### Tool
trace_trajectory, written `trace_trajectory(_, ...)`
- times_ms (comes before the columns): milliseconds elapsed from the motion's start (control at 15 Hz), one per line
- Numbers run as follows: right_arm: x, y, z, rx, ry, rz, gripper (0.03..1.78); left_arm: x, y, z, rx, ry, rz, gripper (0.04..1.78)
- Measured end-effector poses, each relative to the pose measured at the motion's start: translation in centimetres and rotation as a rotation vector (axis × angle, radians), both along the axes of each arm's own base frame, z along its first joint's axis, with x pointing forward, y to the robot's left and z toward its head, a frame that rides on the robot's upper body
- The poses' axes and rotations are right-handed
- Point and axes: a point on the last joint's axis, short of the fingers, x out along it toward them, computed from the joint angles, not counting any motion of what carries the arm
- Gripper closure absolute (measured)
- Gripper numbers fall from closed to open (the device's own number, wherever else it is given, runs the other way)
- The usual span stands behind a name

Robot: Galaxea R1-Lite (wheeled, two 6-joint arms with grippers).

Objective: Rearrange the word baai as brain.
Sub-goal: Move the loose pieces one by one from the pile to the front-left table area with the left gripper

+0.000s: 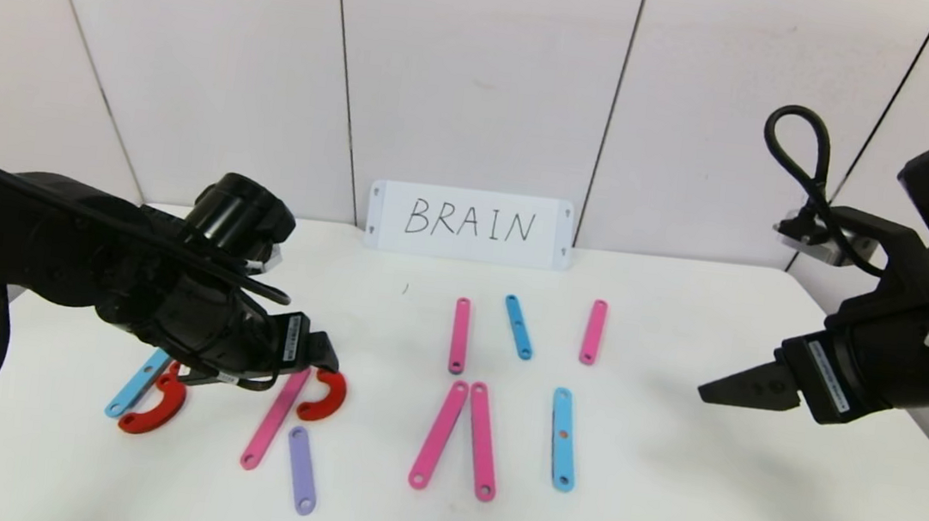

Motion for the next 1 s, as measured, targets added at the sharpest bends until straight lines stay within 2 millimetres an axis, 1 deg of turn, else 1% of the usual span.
trace_trajectory(200,0.4,0.2,-0.3,0.010,-0.040,-0.001,0.07,0.3,0.0,-1.2,0.001,0.014,-0.009,0.08)
trace_trajectory(400,0.4,0.2,-0.5,0.009,-0.037,0.000,0.07,0.5,-0.1,-2.0,0.002,0.043,-0.018,0.08)
trace_trajectory(1000,0.3,0.2,-0.6,0.008,-0.036,0.002,0.07,1.1,-1.1,-3.5,-0.001,0.071,-0.048,0.08)
